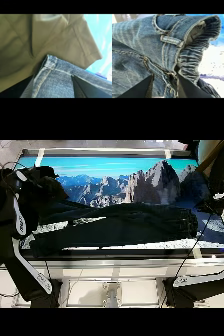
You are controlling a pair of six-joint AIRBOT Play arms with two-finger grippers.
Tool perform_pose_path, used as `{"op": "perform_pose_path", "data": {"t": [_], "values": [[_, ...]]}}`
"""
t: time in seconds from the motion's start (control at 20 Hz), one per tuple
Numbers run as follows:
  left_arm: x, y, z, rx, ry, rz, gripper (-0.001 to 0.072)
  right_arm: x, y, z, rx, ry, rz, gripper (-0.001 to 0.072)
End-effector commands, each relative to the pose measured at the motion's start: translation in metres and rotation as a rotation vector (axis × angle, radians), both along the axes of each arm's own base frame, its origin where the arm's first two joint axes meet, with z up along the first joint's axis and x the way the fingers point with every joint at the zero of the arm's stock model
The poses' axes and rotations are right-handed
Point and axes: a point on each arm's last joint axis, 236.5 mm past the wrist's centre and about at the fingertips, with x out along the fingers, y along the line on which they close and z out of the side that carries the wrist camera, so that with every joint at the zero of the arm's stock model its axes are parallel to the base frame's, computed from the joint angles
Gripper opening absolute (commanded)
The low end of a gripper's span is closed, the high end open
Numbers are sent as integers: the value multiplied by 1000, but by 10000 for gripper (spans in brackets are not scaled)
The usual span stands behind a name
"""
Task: Fold the clothes and pants, and hang the long-sleeved shirts on hangers.
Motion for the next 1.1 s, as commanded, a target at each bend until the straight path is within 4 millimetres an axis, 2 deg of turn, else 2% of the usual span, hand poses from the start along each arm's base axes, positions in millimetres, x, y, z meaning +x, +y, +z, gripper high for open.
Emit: {"op": "perform_pose_path", "data": {"t": [0.0, 0.05, 0.35, 0.4, 0.45, 0.65, 0.75, 0.85, 1.0, 1.05], "values": [[-1, -8, -32, -39, 43, -36, 496, 2, 0, 1, -4, -5, -3, 347], [1, -7, -34, -37, 36, -32, 465, 3, 1, 1, -1, -7, -3, 347], [2, -9, -36, -37, 37, -36, 441, 5, -1, 1, -5, -17, -9, 347], [2, -11, -36, -42, 36, -36, 333, 5, -1, 1, -6, -18, -10, 347], [4, -16, -35, -58, 30, -40, 31, 5, -1, 1, -6, -18, -10, 347], [10, -28, -32, -43, 0, -92, 18, 6, -2, 1, -11, -21, -12, 346], [12, -27, -23, -35, -15, -94, 19, 5, -7, -2, -35, -13, -13, 346], [17, -24, 2, -19, -65, -88, 19, 3, -16, -7, -73, 0, -21, 346], [23, -15, 56, 16, -164, -74, 18, 2, -23, -21, -98, 16, -32, 357], [23, -13, 70, 23, -187, -71, 19, 5, -25, -28, -94, 15, -40, 423]]}}
